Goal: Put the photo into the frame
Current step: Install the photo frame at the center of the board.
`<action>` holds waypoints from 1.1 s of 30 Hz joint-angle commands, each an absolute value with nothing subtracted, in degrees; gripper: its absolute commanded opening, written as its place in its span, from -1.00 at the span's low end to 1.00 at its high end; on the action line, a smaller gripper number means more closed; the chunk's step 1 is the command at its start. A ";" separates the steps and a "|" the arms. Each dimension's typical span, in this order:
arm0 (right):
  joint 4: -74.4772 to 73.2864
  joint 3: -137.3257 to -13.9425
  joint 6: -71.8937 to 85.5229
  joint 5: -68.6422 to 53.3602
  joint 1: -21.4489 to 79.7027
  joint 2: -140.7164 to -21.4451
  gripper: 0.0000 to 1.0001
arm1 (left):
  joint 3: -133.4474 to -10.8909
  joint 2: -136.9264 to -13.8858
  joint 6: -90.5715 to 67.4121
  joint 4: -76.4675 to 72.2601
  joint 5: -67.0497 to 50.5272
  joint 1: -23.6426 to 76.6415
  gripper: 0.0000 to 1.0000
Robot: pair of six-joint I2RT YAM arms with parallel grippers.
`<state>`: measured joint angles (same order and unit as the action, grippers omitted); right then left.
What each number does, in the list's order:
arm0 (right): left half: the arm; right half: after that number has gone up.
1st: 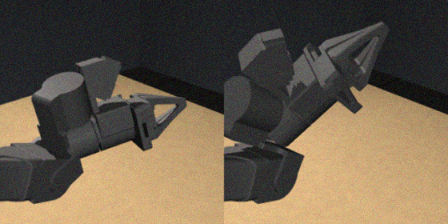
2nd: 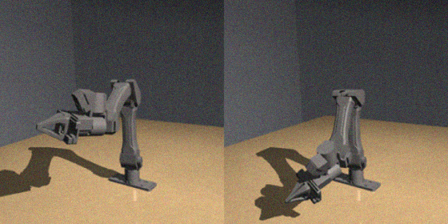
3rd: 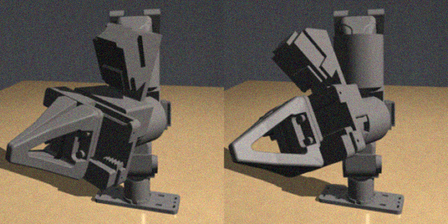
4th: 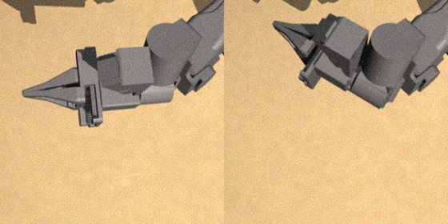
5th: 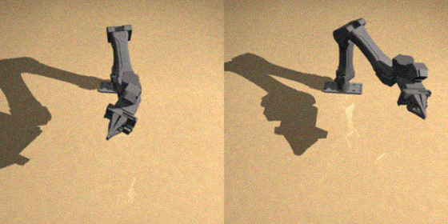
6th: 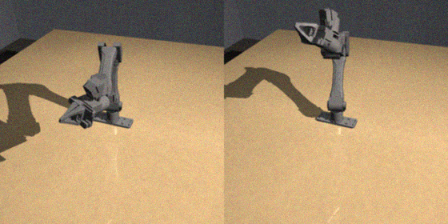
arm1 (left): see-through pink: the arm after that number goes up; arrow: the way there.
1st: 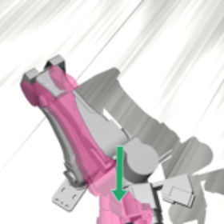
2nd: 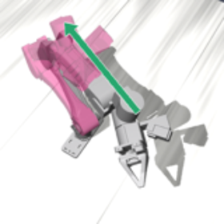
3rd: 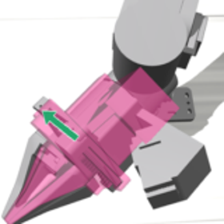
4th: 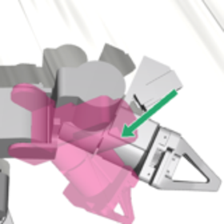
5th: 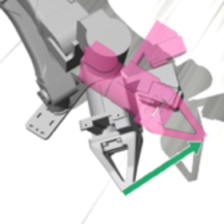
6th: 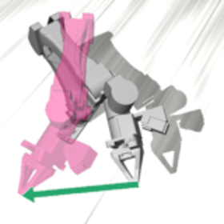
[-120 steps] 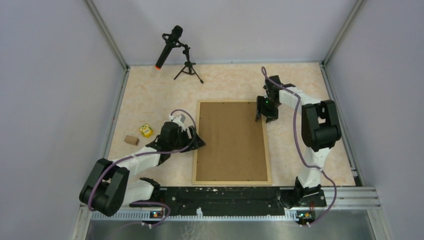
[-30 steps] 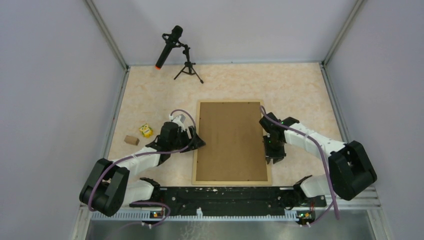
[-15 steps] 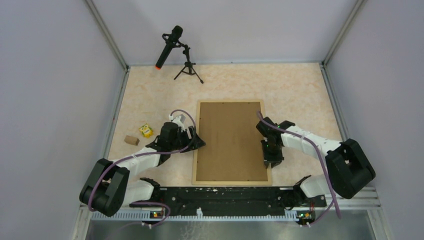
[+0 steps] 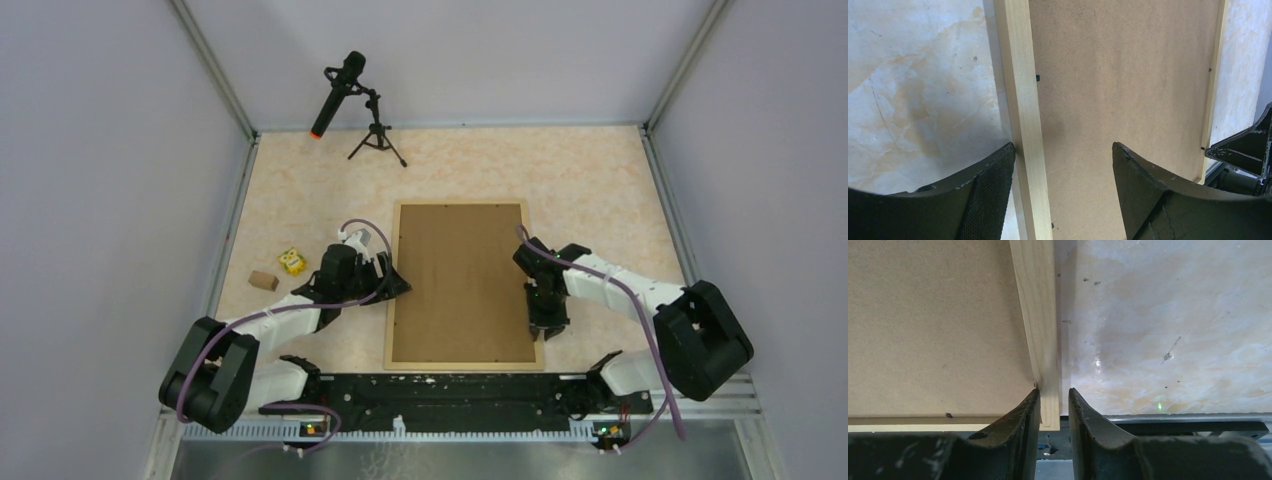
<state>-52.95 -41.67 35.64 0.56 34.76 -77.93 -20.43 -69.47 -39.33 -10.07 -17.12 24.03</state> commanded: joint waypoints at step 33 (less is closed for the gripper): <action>-38.57 -44.56 34.06 -3.38 35.29 -87.72 -0.33 | -19.55 -69.77 -38.84 -9.47 -18.75 23.95 0.56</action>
